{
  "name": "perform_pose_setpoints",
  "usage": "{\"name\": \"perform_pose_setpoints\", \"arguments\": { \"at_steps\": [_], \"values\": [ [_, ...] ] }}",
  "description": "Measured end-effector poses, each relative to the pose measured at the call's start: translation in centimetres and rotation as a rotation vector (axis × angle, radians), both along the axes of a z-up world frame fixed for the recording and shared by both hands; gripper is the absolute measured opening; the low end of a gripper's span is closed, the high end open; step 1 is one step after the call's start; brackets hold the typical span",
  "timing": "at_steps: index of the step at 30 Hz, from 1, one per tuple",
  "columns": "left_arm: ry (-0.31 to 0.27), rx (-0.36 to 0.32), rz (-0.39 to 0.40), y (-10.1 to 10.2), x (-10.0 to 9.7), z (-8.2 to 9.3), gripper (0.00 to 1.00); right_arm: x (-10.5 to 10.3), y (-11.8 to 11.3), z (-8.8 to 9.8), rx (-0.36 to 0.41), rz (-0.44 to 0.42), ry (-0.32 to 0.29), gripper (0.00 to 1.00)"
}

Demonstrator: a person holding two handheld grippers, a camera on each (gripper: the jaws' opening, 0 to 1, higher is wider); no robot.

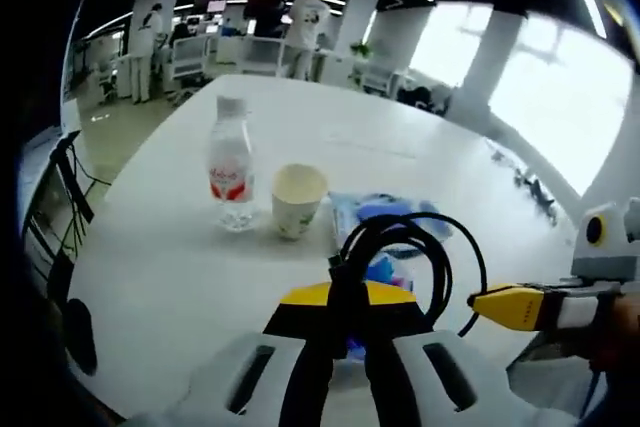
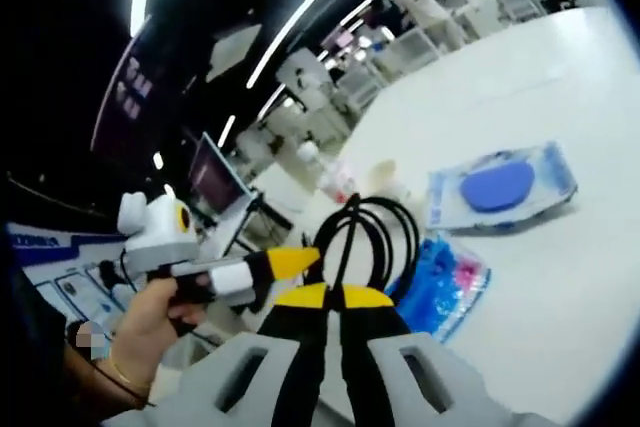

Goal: Arrange the tabletop items into an orderly group along one side of the table until the central work area is clear of visible clutter.

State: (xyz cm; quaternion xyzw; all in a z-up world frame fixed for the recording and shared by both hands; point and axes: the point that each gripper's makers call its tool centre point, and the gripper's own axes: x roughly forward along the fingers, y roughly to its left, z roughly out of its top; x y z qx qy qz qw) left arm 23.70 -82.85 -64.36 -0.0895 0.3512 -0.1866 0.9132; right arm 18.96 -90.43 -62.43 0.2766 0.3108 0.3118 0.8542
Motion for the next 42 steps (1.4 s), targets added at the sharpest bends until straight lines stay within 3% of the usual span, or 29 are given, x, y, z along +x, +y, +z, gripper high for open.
{"name": "perform_pose_setpoints", "arguments": {
  "at_steps": [13, 18, 30, 42],
  "values": [
    [0.019, -0.054, -0.085, -4.4, -0.1, -0.2, 0.06, -0.3, -4.2, -0.7, -0.067, -0.066, 0.029, 0.0],
    [0.03, -0.04, -0.125, -6.2, -0.2, -1.4, 0.06, -0.4, -5.1, -0.4, -0.043, -0.084, 0.026, 0.0],
    [0.058, -0.104, -0.204, -10.7, 0.2, -1.9, 0.06, -0.5, -8.8, 0.3, -0.033, -0.164, 0.028, 0.0],
    [0.09, -0.118, -0.254, -14.4, 0.3, -3.5, 0.06, -0.4, -11.6, -0.6, -0.043, -0.208, 0.053, 0.0]
  ]
}}
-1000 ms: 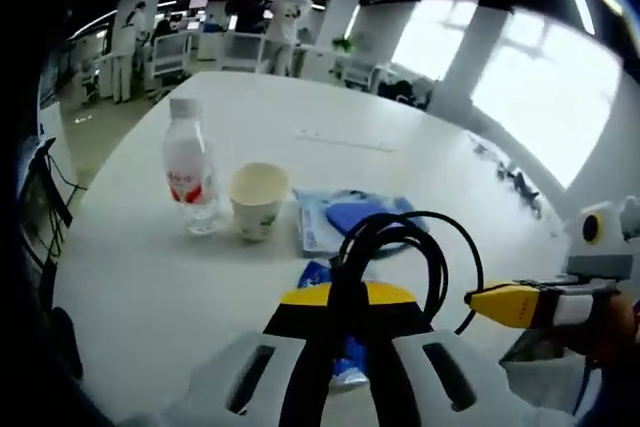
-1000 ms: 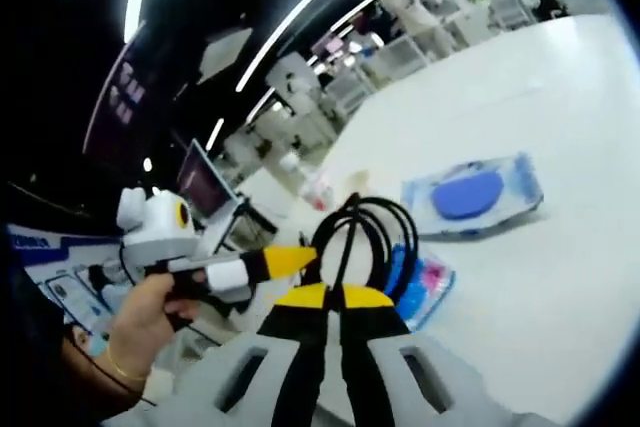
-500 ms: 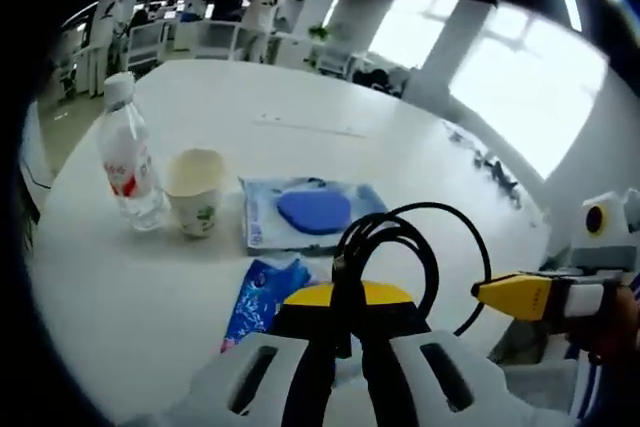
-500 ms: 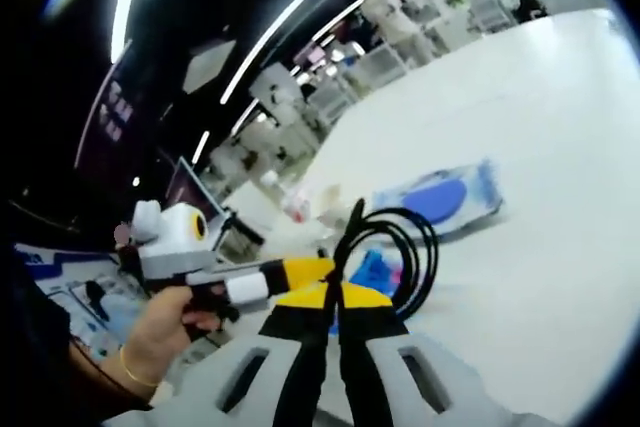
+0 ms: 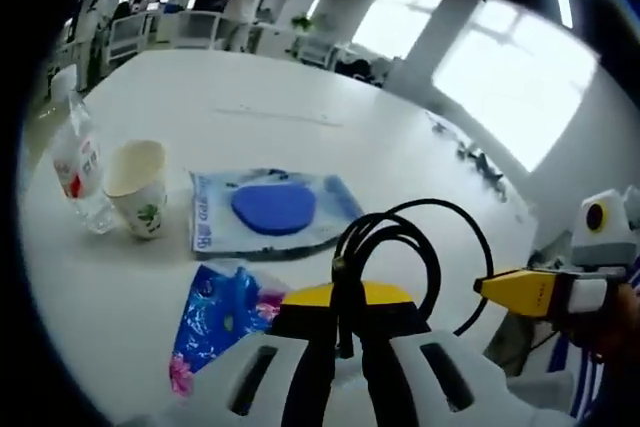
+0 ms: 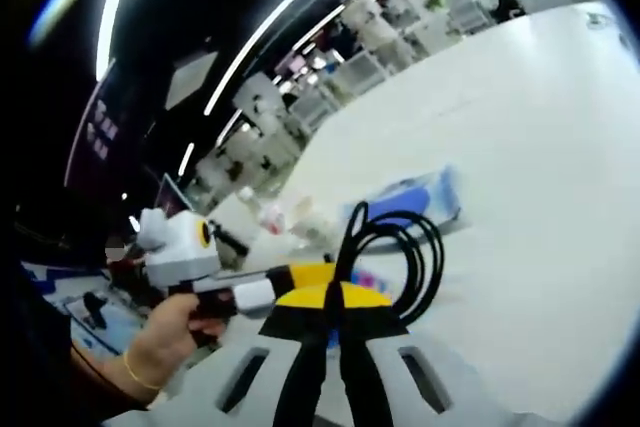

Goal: Arrange the tabletop items into an orderly group along one side of the table until the central work area is clear of visible clutter.

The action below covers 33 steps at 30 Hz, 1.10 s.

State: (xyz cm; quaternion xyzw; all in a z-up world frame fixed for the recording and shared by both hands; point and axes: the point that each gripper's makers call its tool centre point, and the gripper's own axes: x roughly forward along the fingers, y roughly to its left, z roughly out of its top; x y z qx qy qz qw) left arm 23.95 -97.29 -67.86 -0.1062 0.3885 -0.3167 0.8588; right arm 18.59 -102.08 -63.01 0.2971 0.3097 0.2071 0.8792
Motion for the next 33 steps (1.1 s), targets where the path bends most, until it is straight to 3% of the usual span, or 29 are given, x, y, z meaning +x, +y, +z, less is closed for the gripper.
{"name": "perform_pose_setpoints", "arguments": {
  "at_steps": [13, 33],
  "values": [
    [0.057, -0.014, -0.037, -3.3, 0.3, -2.4, 0.06, 0.4, -3.1, -2.0, -0.01, -0.042, 0.046, 0.0],
    [0.108, -0.014, -0.01, -5.4, 1.4, -5.4, 0.06, 1.9, -5.6, -4.9, -0.004, -0.078, 0.117, 0.0]
  ]
}}
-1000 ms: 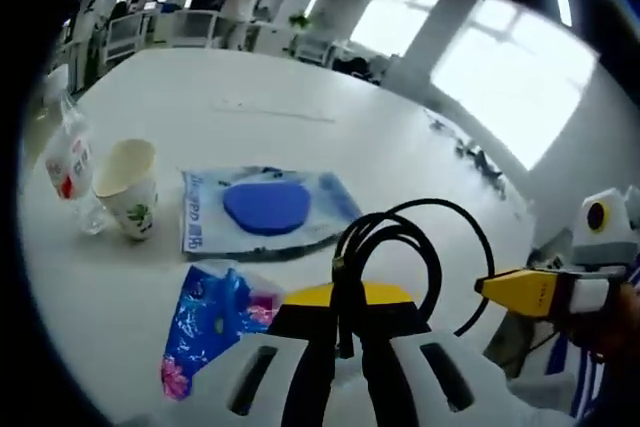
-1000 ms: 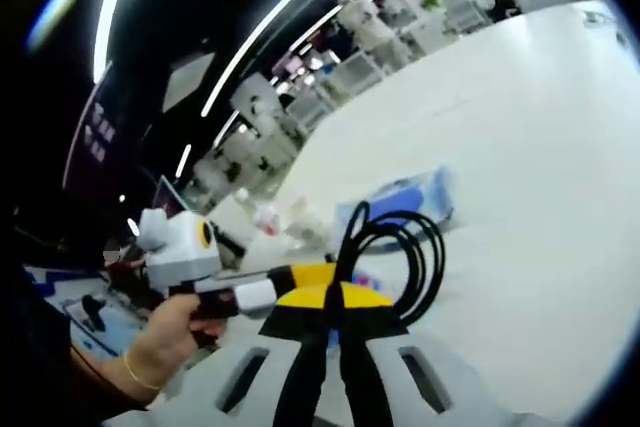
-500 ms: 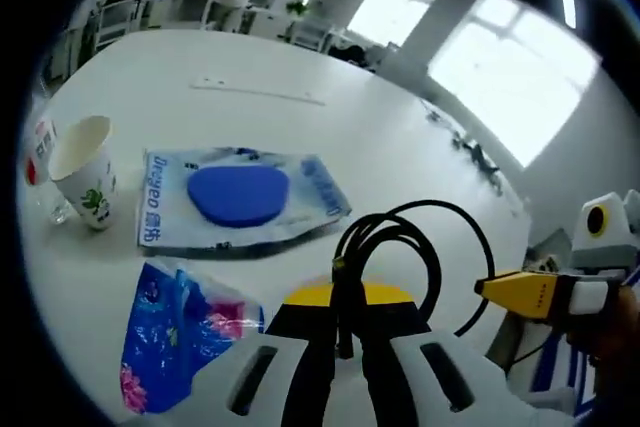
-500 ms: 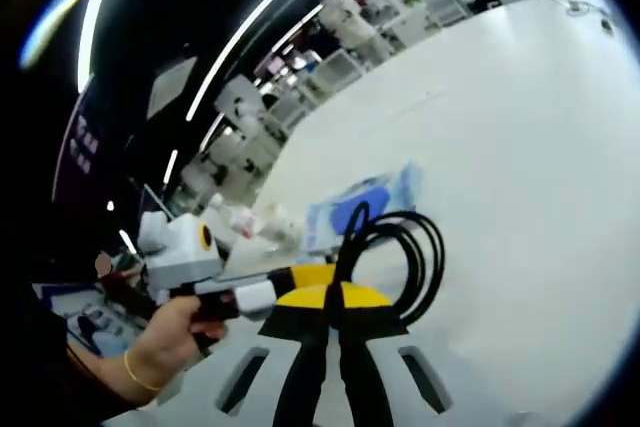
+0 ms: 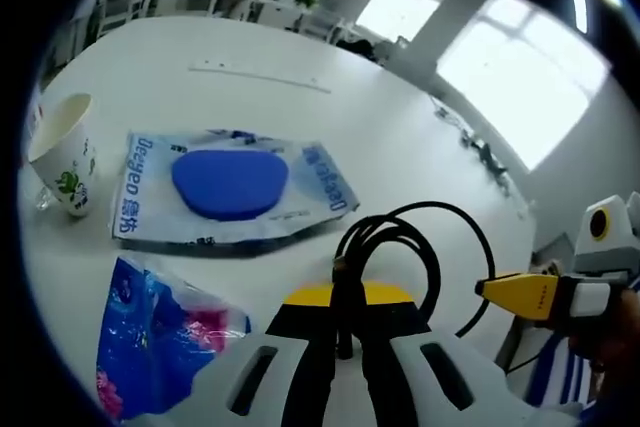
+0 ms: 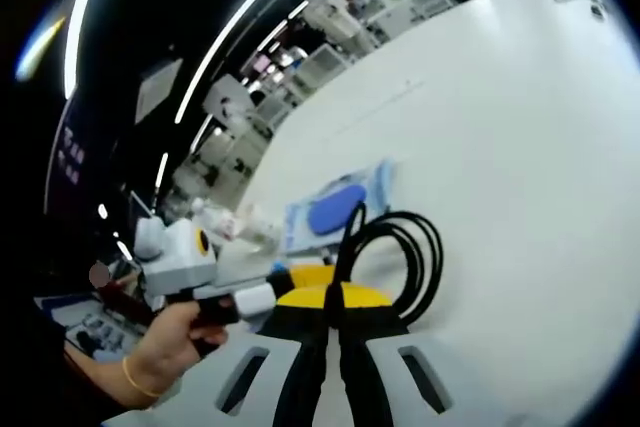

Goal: Arrange the tabletop items into an orderly group along one side of the table until the central work area is clear of visible clutter.

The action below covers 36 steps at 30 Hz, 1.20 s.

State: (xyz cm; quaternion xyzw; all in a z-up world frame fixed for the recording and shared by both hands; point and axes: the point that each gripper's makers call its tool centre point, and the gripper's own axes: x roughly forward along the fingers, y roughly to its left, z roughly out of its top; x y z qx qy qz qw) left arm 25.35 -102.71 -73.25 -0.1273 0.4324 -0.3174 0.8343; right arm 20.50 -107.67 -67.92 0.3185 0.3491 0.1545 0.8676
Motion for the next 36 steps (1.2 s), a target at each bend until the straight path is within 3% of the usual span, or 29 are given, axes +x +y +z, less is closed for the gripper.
{"name": "perform_pose_setpoints", "arguments": {
  "at_steps": [13, 22, 28, 36],
  "values": [
    [0.024, 0.028, 0.001, -0.3, 0.2, -1.7, 0.05, 0.3, -1.6, -2.9, -0.007, -0.016, 0.067, 0.0],
    [-0.001, 0.053, 0.015, -0.3, 0.4, -2.1, 0.05, -0.2, -2.8, -5.0, -0.059, -0.007, 0.12, 0.0],
    [0.0, 0.056, 0.019, -0.3, 0.5, -2.1, 0.05, -0.3, -3.0, -5.5, -0.103, 0.012, 0.126, 0.0],
    [-0.051, 0.096, -0.001, -0.3, 0.4, -1.9, 0.06, -0.4, -3.1, -6.1, -0.145, 0.037, 0.129, 0.02]
  ]
}}
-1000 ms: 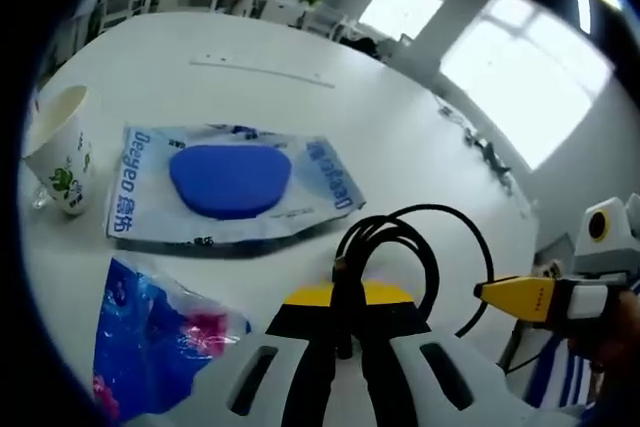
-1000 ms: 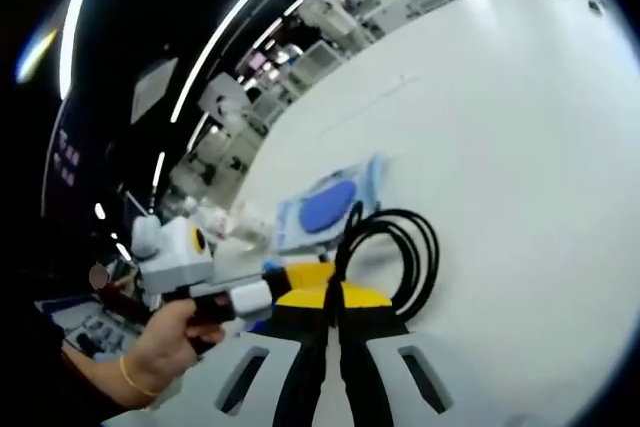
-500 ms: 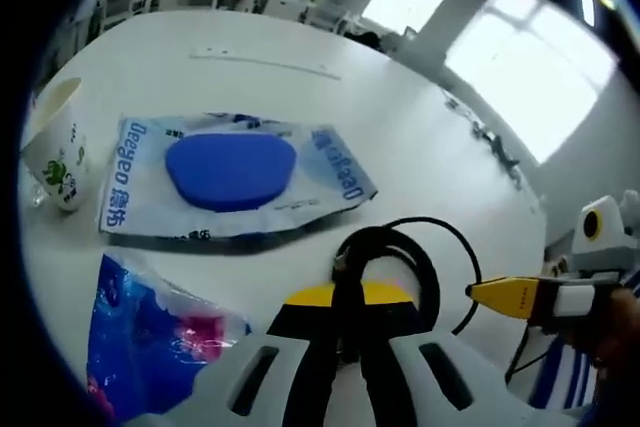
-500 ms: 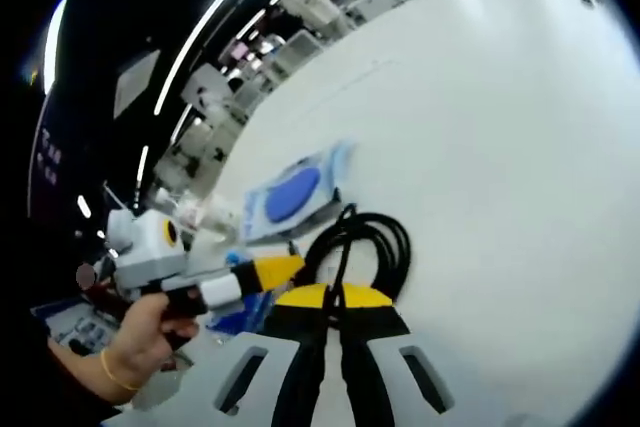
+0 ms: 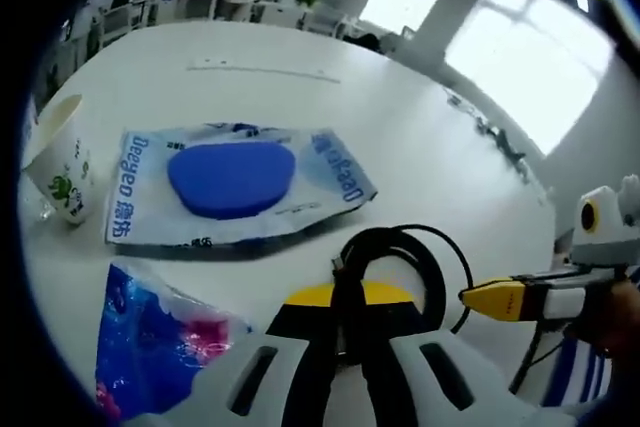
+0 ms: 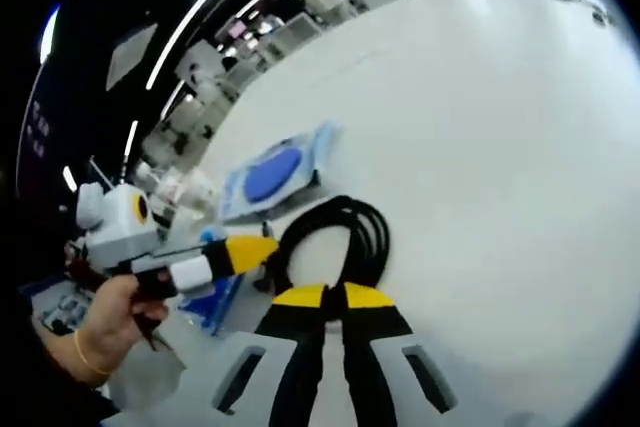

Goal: Arrange the tabletop items into an orderly group along one side of the table until the central work area is clear of visible clutter.

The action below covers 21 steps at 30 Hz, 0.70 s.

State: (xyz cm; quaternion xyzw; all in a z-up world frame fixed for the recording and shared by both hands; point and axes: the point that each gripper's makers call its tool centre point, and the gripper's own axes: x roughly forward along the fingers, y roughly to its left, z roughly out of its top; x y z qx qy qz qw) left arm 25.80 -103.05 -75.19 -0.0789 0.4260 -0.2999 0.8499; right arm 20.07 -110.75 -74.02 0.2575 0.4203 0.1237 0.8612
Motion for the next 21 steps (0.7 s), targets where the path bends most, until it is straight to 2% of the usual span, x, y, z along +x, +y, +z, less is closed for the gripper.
{"name": "perform_pose_setpoints", "arguments": {
  "at_steps": [4, 12, 15, 19, 21],
  "values": [
    [-0.006, 0.011, -0.002, 0.2, 0.1, 0.0, 0.06, 0.1, 0.1, 0.2, 0.031, -0.009, -0.009, 0.02],
    [-0.041, 0.042, -0.029, 0.6, 0.3, 0.4, 0.09, 0.2, 0.4, 0.7, 0.033, -0.007, -0.033, 0.05],
    [-0.054, 0.03, -0.031, 0.6, 0.4, 1.2, 0.13, 0.2, 0.6, 1.1, 0.034, -0.007, -0.047, 0.12],
    [-0.084, 0.004, -0.041, 0.4, 0.4, 2.5, 0.16, 0.4, 0.7, 1.9, 0.008, 0.004, -0.07, 0.26],
    [-0.092, -0.004, -0.043, 0.5, 0.4, 3.1, 0.18, 0.4, 0.8, 2.5, 0.0, 0.02, -0.088, 0.27]
  ]
}}
